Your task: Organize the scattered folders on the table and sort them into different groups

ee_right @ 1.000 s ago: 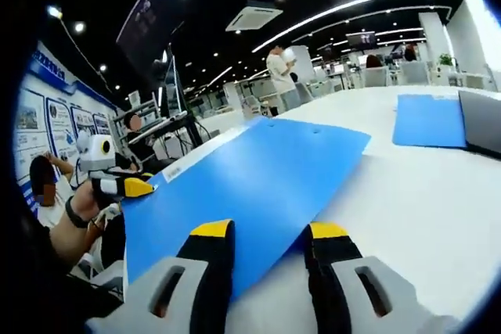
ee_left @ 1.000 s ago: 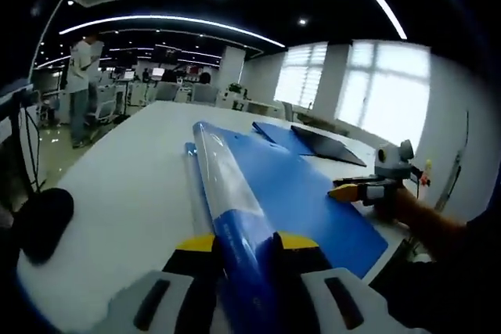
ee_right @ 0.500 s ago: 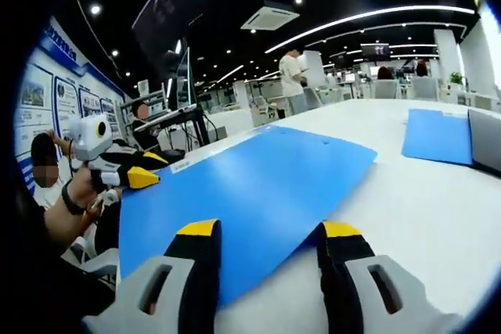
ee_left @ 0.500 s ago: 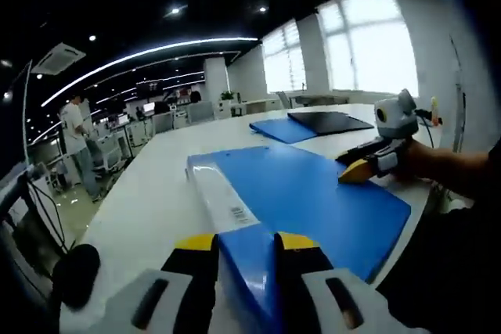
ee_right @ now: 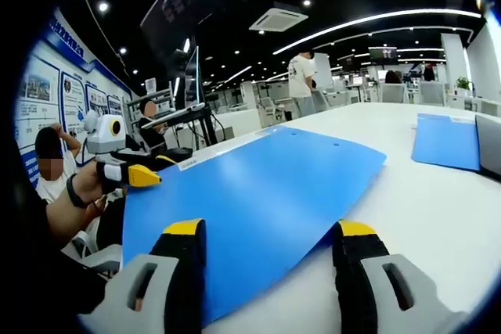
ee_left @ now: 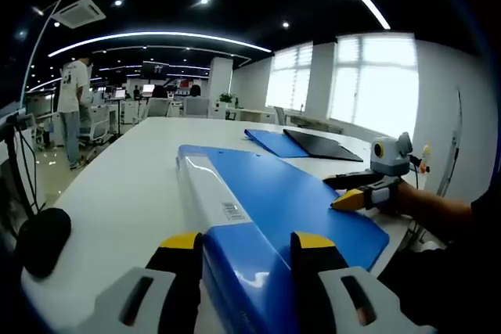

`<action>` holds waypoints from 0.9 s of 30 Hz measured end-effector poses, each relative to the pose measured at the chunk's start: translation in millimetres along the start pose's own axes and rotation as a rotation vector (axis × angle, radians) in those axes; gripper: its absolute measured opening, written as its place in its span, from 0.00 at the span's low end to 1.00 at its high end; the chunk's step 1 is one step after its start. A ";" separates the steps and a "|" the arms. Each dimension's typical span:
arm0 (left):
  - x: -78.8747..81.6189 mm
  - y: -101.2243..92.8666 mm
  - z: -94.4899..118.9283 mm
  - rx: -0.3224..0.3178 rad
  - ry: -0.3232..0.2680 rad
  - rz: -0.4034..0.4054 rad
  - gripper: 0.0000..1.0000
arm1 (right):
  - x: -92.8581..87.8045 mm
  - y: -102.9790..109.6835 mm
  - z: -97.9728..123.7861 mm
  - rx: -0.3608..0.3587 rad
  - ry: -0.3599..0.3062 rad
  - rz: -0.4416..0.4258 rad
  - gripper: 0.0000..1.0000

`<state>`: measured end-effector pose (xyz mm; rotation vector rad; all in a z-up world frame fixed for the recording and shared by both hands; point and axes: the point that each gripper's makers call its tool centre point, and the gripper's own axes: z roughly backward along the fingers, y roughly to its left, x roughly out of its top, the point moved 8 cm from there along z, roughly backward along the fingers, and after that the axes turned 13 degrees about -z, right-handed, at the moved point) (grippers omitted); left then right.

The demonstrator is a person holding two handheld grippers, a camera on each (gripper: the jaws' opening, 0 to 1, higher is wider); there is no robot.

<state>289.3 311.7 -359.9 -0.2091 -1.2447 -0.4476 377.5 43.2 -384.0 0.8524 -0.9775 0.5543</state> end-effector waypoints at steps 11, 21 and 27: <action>-2.7 -1.0 -1.3 0.005 0.020 -0.024 0.49 | -1.5 2.3 -0.2 0.000 0.002 0.023 0.74; -0.7 -2.7 -1.5 0.009 0.008 -0.034 0.51 | 4.6 -1.0 3.4 -0.024 -0.066 0.075 0.88; -0.7 -2.5 -1.1 0.011 0.014 -0.039 0.54 | 6.2 -2.9 2.0 -0.022 -0.074 0.075 0.94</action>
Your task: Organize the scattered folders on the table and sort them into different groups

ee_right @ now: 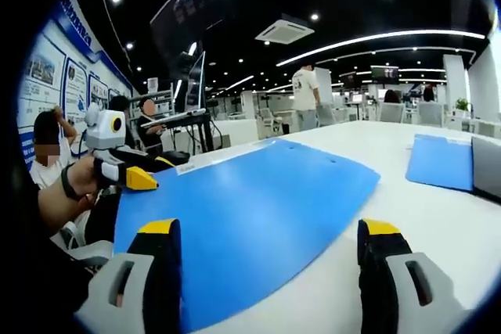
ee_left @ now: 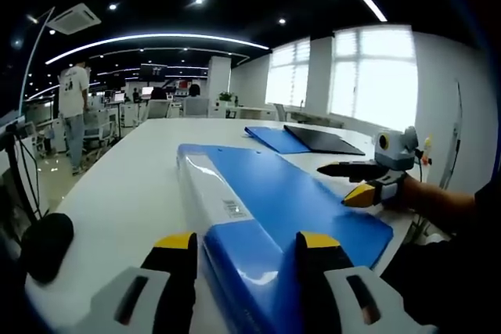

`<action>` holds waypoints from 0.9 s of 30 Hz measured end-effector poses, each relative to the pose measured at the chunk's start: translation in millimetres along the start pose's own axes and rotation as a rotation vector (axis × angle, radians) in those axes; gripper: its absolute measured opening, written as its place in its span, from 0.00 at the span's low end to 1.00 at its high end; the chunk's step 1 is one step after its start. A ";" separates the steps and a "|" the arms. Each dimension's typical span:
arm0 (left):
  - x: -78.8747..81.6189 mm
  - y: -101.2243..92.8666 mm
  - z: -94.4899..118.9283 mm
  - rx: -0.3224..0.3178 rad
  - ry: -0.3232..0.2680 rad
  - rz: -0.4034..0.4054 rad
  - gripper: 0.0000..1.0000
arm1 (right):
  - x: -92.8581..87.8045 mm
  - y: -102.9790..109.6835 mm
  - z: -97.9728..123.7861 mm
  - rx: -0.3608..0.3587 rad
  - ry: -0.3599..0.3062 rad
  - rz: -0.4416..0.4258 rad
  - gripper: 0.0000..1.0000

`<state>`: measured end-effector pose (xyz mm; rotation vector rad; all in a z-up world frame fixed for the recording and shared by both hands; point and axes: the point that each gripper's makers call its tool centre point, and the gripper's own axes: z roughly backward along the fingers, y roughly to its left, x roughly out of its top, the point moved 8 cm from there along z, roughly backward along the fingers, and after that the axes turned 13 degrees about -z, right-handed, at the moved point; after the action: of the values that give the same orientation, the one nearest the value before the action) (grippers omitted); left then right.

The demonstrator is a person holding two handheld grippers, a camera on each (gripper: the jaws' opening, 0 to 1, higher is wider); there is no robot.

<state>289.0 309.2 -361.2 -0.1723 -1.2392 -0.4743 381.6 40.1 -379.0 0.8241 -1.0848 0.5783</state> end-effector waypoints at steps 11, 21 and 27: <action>-0.1 2.5 -0.1 0.052 0.002 -0.076 0.79 | 3.2 -0.7 4.9 -0.003 -0.039 0.001 0.98; 1.7 3.5 0.9 0.071 -0.022 -0.139 0.90 | 2.7 1.7 6.1 0.001 -0.049 0.002 0.98; 4.5 3.1 1.2 0.080 -0.049 -0.151 0.96 | 3.1 2.1 8.3 0.004 -0.060 0.000 0.98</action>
<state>290.4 311.2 -356.3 -0.0228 -1.3223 -0.5528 376.7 34.6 -373.6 0.8493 -1.1389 0.5586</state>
